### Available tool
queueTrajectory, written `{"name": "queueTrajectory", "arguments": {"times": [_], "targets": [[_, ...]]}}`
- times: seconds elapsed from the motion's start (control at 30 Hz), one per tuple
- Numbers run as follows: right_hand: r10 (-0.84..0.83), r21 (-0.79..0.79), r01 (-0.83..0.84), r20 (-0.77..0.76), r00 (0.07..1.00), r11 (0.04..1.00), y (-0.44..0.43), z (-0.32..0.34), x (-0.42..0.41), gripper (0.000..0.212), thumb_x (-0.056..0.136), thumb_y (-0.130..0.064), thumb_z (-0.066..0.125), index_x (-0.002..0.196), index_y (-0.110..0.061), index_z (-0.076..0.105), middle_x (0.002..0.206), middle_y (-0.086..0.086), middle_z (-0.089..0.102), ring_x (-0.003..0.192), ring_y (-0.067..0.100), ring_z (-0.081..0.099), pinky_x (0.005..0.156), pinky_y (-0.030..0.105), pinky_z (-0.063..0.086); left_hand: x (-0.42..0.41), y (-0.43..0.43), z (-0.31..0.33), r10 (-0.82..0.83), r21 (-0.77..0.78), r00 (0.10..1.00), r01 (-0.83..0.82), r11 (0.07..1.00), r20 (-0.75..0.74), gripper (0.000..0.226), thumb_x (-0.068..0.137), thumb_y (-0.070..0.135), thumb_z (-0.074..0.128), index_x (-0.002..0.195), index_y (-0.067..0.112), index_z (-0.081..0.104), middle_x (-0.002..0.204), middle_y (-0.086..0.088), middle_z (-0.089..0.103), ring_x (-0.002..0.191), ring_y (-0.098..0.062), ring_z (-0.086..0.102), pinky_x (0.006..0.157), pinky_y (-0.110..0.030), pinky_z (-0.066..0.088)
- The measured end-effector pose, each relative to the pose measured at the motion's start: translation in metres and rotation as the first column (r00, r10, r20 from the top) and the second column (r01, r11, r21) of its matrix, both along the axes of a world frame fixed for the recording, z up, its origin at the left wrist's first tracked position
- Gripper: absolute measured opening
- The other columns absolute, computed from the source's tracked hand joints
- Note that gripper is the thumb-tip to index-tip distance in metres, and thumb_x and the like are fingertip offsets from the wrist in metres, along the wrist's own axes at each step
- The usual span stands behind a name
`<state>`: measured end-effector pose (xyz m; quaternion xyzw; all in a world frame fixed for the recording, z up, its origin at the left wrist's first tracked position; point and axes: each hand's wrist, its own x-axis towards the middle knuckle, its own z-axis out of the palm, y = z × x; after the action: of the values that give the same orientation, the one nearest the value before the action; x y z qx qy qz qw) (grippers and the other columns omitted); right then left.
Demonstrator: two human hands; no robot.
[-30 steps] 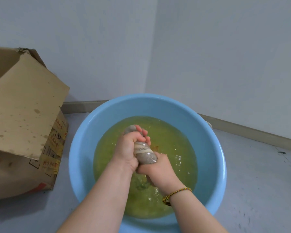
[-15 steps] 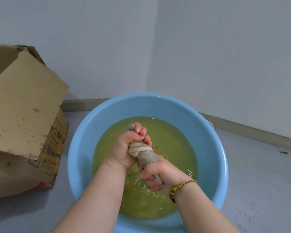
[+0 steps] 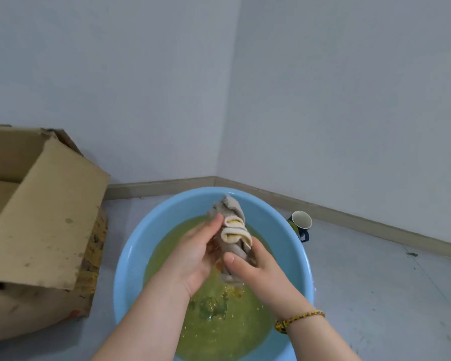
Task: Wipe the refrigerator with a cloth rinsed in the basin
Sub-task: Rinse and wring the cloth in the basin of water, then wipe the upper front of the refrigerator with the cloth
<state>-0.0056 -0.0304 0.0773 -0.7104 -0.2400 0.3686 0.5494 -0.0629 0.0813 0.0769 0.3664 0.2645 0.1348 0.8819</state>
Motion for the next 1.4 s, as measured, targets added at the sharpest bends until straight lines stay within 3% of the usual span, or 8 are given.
{"name": "queueTrajectory", "arguments": {"times": [0.07,0.23,0.43,0.6,0.7,0.93,1.1,1.4], "targets": [[-0.092,0.014,0.091,0.064,0.994,0.996,0.005,0.046,0.002,0.034,0.069,-0.039,0.061,0.102,-0.036,0.053,0.106,-0.015,0.062,0.099,-0.001,0.058,0.085,0.016,0.048,-0.004,0.002,0.048,-0.028,0.090,0.999,0.029,0.995,-0.017,0.023,0.063,0.021,0.058,0.083,0.010,0.066,0.070,0.000,0.072,0.064,-0.008,0.066,0.059,-0.017,0.053],[-0.235,0.077,0.230,0.072,0.969,0.970,0.007,0.188,0.002,0.014,0.088,-0.012,0.058,0.077,-0.020,0.060,0.066,-0.012,0.060,0.059,-0.006,0.056,0.059,0.010,0.044,-0.017,-0.007,0.177,-0.081,0.267,0.995,0.094,0.959,-0.056,0.019,0.067,0.020,0.061,0.082,0.015,0.071,0.081,-0.001,0.074,0.075,-0.008,0.067,0.066,-0.014,0.053],[-0.394,0.089,0.384,0.176,0.902,0.919,-0.026,0.346,-0.010,0.023,0.090,-0.015,0.054,0.074,0.000,0.061,0.068,0.008,0.053,0.067,0.016,0.046,0.065,0.035,0.042,-0.022,-0.026,0.345,-0.205,0.165,0.978,0.197,0.966,0.030,0.020,0.065,0.013,0.059,0.080,0.009,0.072,0.079,-0.010,0.071,0.067,-0.014,0.067,0.059,-0.020,0.054],[-0.623,0.240,0.575,0.323,0.712,0.782,-0.084,0.471,-0.036,0.035,0.092,-0.023,0.050,0.072,0.005,0.052,0.061,0.000,0.045,0.057,0.007,0.037,0.054,0.020,0.031,-0.014,-0.060,0.466,-0.507,0.287,0.859,0.470,0.835,0.068,0.037,0.065,0.011,0.065,0.101,0.001,0.066,0.095,-0.014,0.070,0.088,-0.023,0.065,0.078,-0.032,0.049],[-0.742,0.288,0.701,0.432,0.513,0.653,-0.132,0.513,-0.057,0.032,0.092,-0.016,0.050,0.061,-0.016,0.044,0.045,-0.015,0.043,0.046,0.002,0.035,0.048,0.016,0.029,-0.016,-0.107,0.508,-0.613,0.407,0.790,0.556,0.725,0.015,0.063,0.061,0.043,0.065,0.114,0.010,0.058,0.099,-0.006,0.068,0.092,-0.021,0.062,0.086,-0.035,0.046],[-0.808,0.335,0.824,0.544,0.227,0.457,-0.261,0.561,-0.135,0.030,0.091,-0.021,0.052,0.062,-0.020,0.046,0.053,-0.008,0.044,0.053,0.001,0.042,0.052,0.015,0.034,-0.062,-0.261,0.539,-0.691,0.581,0.717,0.603,0.547,-0.093,0.044,0.049,0.033,0.072,0.084,0.009,0.061,0.078,-0.006,0.065,0.077,-0.023,0.062,0.080,-0.041,0.051],[-0.941,0.434,0.864,0.317,0.120,0.256,-0.381,0.596,-0.213,0.029,0.093,-0.019,0.047,0.069,-0.024,0.062,0.055,-0.013,0.065,0.055,-0.004,0.058,0.050,0.009,0.042,-0.093,-0.352,0.563,-0.876,0.455,0.470,0.759,0.466,0.112,0.015,0.059,0.008,0.068,0.073,0.005,0.070,0.071,-0.011,0.067,0.063,-0.018,0.065,0.062,-0.028,0.054],[-0.967,0.535,0.825,-0.057,0.248,0.180,-0.536,0.616,-0.305,0.049,0.078,-0.046,0.059,0.107,-0.007,0.064,0.098,0.007,0.072,0.090,0.017,0.068,0.071,0.026,0.056,-0.144,-0.489,0.611,-0.946,0.447,0.232,0.838,0.313,0.228,0.018,0.072,0.002,0.064,0.089,0.004,0.066,0.077,-0.013,0.071,0.064,-0.022,0.067,0.055,-0.028,0.055]]}}
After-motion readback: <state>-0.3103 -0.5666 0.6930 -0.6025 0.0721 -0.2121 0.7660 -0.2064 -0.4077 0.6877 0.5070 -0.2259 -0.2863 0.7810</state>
